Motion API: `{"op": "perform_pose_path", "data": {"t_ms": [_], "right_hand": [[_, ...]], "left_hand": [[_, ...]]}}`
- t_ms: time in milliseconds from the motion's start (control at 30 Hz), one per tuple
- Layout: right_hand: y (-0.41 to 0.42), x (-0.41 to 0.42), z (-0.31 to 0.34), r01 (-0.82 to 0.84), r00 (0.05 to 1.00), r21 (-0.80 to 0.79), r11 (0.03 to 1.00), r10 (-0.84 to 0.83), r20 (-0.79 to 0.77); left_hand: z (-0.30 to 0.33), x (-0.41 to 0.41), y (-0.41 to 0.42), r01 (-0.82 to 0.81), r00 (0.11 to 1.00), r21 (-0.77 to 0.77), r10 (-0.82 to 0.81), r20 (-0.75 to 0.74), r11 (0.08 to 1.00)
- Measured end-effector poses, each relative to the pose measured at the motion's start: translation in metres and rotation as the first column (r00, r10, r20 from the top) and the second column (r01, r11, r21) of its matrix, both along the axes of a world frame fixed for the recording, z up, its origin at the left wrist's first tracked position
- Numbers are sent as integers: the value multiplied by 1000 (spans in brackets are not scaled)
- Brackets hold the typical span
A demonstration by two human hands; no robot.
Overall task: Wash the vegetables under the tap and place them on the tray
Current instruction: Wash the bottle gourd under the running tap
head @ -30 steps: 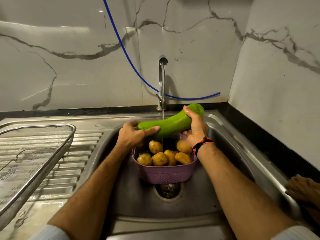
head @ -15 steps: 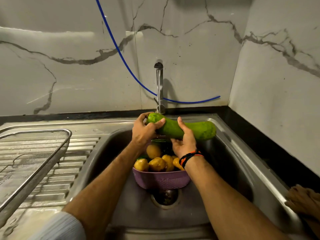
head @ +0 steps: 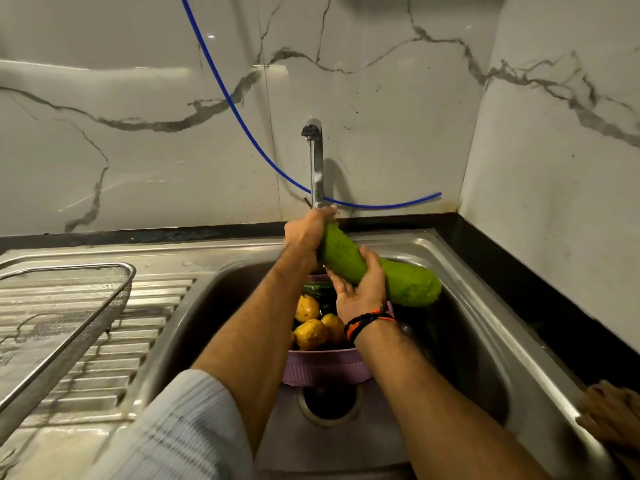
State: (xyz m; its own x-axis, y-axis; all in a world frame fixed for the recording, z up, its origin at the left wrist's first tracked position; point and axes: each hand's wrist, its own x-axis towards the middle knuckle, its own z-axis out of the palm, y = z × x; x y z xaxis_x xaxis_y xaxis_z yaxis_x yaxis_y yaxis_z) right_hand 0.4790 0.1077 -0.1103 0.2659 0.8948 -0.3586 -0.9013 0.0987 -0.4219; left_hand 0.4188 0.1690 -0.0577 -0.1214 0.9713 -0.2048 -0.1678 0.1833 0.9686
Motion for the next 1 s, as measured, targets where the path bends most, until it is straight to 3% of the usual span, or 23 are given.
{"op": "perform_pose_path", "data": {"t_ms": [67,133,200,233,400,500,567,600,667,700,767,833,900,1000], "right_hand": [[-1,0,2,2,1000,9,1000,-2,3],[-3,-5,1,-11,1000,2,1000,11,-10],[-7,-9,0,-40,999,14,999,40,-11],[-9,-10,1,-57,998,26,998,57,-7],[-8,-10,4,-35,997,11,999,36,-67],[-6,-10,4,9,996,26,1000,-7,-87],[-6,-10,3,21,997,29,999,-19,-73],[-5,-10,3,29,997,35,999,-26,-69],[-4,-9,4,48,997,36,998,-45,-65],[-4,-9,3,48,997,24,999,-47,-66],[-5,-11,0,21,998,-1,1000,-21,-63],[-7,-11,-2,-59,998,16,998,59,-30],[-9,-10,-1,-100,995,6,995,100,-23],[-8,-9,3,-32,999,-9,999,32,-38]], "left_hand": [[-5,10,-10,-167,985,85,163,53,982],[-17,21,-26,-258,935,395,331,-129,882],[-31,27,-35,-141,837,654,443,-322,743],[-36,28,-34,-91,798,702,473,-374,707],[-21,12,-18,-12,736,625,431,-523,780],[10,0,-1,-2,788,281,175,-591,960],[24,-9,3,50,878,83,-4,-478,995],[26,-9,3,60,920,65,-29,-390,996],[18,-3,-7,-6,957,161,53,-287,987],[8,2,-14,-52,942,272,137,-307,961],[-17,13,-30,-26,846,534,304,-439,845],[-39,19,-36,104,728,660,395,-561,744],[-45,13,-30,128,696,627,381,-609,768],[-23,1,-16,81,680,498,317,-661,864]]}}
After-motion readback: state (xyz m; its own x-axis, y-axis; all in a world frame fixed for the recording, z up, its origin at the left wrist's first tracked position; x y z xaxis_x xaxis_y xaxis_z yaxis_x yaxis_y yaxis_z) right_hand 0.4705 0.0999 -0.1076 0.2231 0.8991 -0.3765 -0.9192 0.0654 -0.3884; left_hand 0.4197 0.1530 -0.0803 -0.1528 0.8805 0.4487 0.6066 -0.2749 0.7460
